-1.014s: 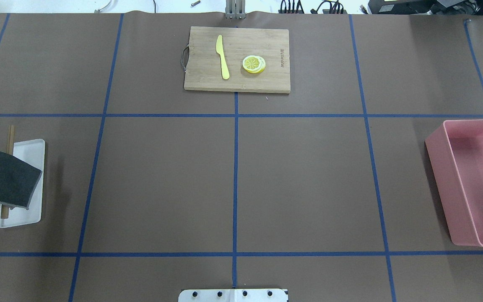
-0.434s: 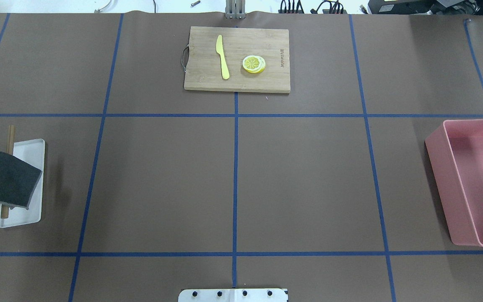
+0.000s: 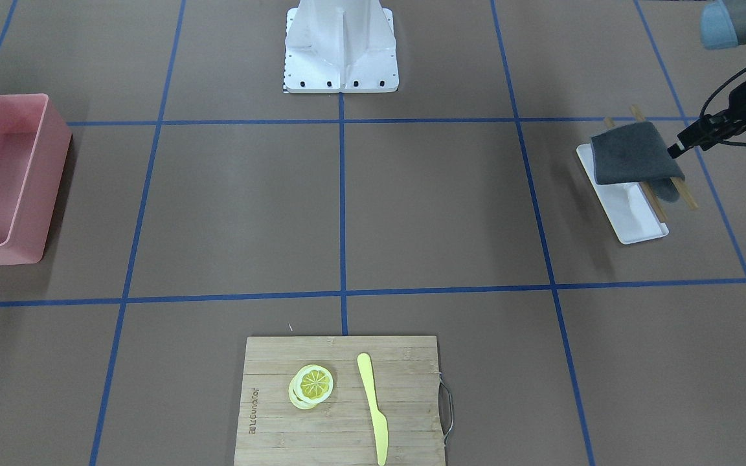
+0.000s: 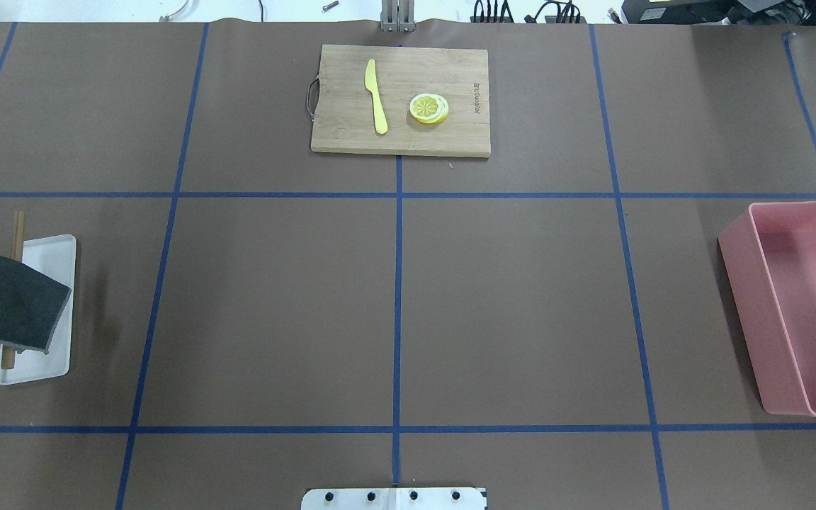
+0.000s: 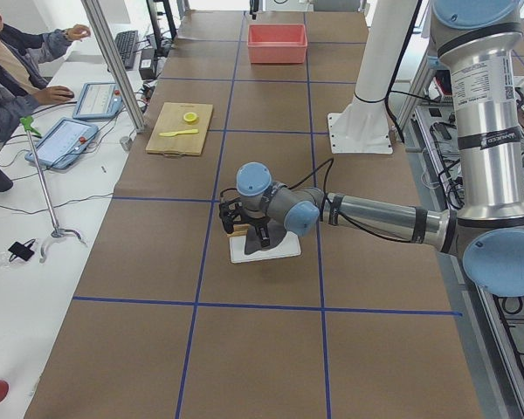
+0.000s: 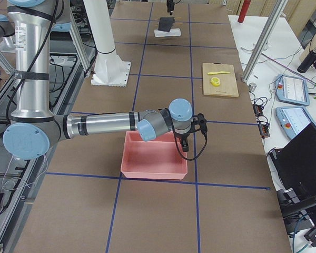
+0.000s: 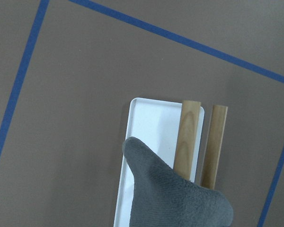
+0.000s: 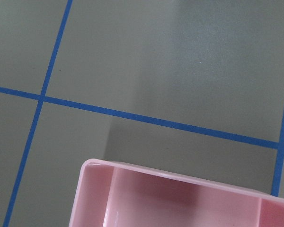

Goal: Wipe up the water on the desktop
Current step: 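Close the left gripper on the grey cloth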

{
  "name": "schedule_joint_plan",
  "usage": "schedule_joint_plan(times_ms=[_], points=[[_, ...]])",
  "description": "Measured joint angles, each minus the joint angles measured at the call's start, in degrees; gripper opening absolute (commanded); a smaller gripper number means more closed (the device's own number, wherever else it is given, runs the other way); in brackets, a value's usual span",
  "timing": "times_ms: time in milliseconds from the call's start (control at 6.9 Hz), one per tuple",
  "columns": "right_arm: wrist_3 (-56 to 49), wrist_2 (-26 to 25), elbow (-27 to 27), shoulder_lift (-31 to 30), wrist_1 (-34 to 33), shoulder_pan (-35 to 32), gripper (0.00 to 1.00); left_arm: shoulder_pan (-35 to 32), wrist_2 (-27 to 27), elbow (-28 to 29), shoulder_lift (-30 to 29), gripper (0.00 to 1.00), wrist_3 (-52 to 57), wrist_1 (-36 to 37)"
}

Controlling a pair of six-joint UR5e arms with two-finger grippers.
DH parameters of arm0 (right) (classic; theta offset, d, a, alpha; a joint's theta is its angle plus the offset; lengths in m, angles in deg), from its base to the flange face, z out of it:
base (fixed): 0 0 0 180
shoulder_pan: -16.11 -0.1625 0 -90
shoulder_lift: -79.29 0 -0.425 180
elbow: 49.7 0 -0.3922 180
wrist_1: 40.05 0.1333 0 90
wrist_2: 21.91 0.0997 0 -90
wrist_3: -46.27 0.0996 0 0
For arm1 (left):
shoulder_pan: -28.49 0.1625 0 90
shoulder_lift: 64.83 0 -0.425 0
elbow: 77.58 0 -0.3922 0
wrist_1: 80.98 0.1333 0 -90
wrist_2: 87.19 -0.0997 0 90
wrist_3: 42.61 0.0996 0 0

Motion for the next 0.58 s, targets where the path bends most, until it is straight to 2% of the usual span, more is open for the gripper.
schedule_joint_plan(times_ms=[579], points=[[0.09,0.0,-0.05,-0.02,0.02,0.25,1.0,2.82,0.03,-0.8,0.06,0.78,-0.25,-0.05]])
